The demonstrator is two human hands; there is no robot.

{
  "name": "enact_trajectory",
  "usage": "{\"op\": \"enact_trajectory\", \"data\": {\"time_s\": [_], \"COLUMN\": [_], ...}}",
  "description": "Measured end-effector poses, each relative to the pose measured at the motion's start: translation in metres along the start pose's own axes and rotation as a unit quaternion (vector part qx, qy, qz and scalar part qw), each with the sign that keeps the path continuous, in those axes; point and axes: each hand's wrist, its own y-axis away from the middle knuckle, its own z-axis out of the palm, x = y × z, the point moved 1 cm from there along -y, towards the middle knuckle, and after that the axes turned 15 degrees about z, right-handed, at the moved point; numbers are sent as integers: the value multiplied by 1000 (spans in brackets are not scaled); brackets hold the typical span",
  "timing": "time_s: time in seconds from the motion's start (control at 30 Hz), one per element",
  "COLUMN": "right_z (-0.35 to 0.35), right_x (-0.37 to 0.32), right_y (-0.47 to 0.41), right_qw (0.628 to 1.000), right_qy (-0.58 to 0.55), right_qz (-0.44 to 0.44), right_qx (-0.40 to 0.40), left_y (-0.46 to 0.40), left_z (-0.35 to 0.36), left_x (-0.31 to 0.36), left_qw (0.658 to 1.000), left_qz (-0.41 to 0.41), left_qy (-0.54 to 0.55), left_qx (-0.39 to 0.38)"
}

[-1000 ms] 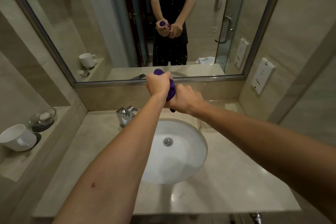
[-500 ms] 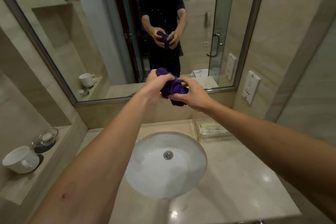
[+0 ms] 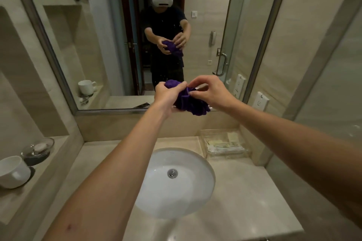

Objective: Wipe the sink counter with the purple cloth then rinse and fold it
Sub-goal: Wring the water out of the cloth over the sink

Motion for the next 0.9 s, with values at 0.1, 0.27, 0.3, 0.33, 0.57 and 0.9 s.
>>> {"op": "enact_trajectory", "data": {"time_s": [0.1, 0.27, 0.3, 0.33, 0.57, 0.9], "right_z": [-5, -31, -38, -48, -78, -105], "right_x": [-9, -8, -4, 0, 8, 18], "right_y": [0, -6, -9, -13, -13, -4], "right_qw": [999, 999, 998, 998, 987, 987], "right_qy": [25, 29, 8, -22, -159, -161], "right_qz": [-27, -30, -14, 4, 22, 24], "right_qx": [-5, 34, 55, 65, 24, -19], "left_y": [3, 7, 9, 11, 18, 16], "left_z": [1, 20, 26, 34, 71, 93], "left_x": [7, 17, 17, 17, 22, 38], "left_qw": [1000, 995, 991, 989, 989, 983], "left_qz": [-17, 0, 15, 37, 108, 163], "left_qy": [10, 82, 98, 101, 54, -82], "left_qx": [-12, -65, -85, -104, -81, 35]}}
